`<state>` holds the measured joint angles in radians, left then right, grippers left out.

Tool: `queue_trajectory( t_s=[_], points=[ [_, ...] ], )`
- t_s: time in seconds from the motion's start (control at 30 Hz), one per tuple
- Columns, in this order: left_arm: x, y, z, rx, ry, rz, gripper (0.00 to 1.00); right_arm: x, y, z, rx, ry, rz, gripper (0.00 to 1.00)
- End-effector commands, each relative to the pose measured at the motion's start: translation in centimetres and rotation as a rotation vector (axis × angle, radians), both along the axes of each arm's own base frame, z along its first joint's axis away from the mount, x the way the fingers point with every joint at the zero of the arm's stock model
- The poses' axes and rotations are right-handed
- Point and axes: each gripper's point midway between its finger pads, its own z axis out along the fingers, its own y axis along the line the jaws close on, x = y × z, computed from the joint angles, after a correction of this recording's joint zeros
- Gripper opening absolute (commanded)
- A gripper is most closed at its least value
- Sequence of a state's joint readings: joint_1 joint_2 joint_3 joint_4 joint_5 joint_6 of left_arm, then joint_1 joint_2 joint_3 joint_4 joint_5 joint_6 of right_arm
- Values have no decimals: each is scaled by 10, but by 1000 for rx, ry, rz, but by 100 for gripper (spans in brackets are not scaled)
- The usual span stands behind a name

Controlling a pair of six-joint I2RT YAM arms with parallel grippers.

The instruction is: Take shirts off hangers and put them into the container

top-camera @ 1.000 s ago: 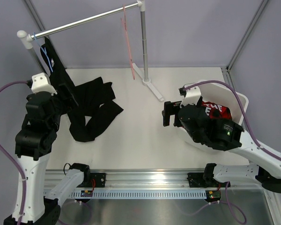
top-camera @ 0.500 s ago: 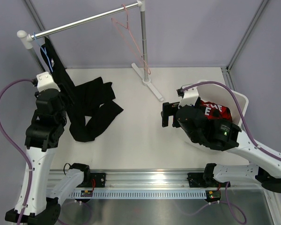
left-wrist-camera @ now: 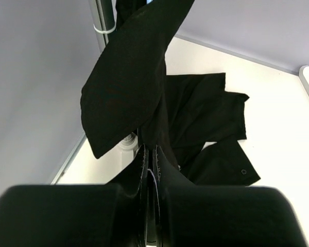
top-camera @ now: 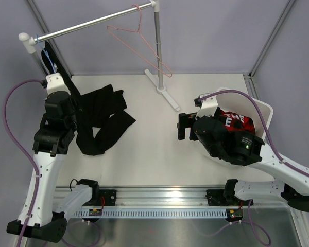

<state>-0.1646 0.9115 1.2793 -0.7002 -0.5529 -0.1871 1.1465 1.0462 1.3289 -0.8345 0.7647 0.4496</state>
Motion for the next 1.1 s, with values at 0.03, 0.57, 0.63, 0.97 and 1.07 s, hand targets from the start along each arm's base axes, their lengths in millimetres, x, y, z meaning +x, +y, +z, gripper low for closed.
queue_trajectory(
  t_s=[0.03,0.57,0.63,0.97,1.07],
  points=[
    [-5,-3,43,-28,-169,-29,0,-2,5,11,54,-18,13,100],
    [-53,-23,107,-81,-447,-200,0,-1,3,14,40,-17,5,100],
    [-52,-31,106,-86,-437,-246,0,-2,2,14,48,-14,5,100],
    [-52,-48,116,-45,-527,-363,0,-2,1,9,29,-7,5,100],
    [-58,-49,130,-33,-593,-372,0,-3,1,8,31,-2,7,100]
  ],
)
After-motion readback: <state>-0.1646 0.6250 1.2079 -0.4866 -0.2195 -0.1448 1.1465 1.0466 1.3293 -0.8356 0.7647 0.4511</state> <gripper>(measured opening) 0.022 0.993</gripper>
